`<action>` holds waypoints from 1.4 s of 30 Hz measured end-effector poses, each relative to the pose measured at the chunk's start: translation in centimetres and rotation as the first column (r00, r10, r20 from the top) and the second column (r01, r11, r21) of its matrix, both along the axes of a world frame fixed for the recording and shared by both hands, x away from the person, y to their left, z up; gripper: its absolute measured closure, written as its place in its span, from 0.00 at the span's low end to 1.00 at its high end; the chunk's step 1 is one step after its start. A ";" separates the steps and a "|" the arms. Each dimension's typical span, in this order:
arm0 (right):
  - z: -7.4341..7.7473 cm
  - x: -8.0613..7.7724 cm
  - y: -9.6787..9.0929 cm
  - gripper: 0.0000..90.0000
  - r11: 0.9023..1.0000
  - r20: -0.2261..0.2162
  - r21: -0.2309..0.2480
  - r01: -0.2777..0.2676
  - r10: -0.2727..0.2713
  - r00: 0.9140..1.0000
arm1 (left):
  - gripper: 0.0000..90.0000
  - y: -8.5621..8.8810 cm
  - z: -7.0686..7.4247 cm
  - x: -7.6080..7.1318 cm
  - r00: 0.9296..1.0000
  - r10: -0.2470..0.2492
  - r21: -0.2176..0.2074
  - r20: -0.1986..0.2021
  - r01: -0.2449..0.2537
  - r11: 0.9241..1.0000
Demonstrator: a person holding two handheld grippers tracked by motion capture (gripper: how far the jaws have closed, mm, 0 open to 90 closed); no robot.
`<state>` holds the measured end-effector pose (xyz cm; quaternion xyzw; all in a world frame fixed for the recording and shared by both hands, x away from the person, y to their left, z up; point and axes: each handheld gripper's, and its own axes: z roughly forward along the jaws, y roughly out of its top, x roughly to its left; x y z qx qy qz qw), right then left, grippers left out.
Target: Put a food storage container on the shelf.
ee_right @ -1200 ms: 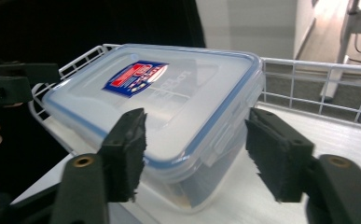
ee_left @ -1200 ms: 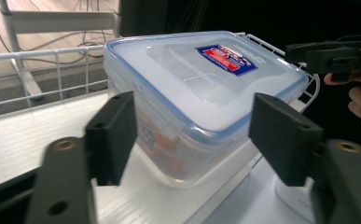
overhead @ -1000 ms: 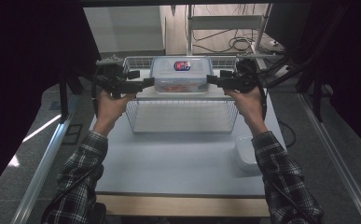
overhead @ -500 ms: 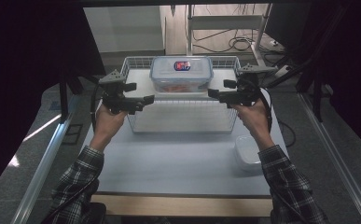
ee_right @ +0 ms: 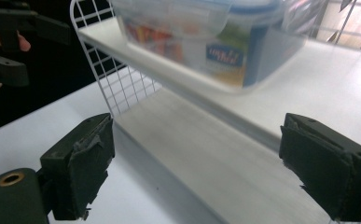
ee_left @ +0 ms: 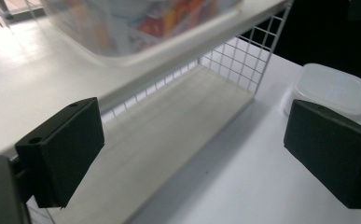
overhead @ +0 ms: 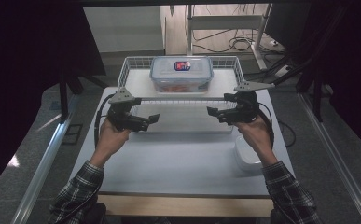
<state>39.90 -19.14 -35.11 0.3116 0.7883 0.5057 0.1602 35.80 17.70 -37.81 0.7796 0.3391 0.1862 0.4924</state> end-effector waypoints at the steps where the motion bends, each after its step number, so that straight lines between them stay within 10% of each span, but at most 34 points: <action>1: -0.2 -0.2 0.0 0.11 1.000 -0.001 -0.004 -0.003 0.003 1.000 | 0.06 0.0 -0.2 -0.2 1.000 -0.008 0.001 0.000 0.008 1.000; 42: -8.5 -7.3 -2.7 0.04 0.998 -0.042 -0.057 0.002 -0.004 0.999 | 0.04 0.5 -8.9 -7.9 1.000 0.020 0.015 -0.016 -0.020 1.000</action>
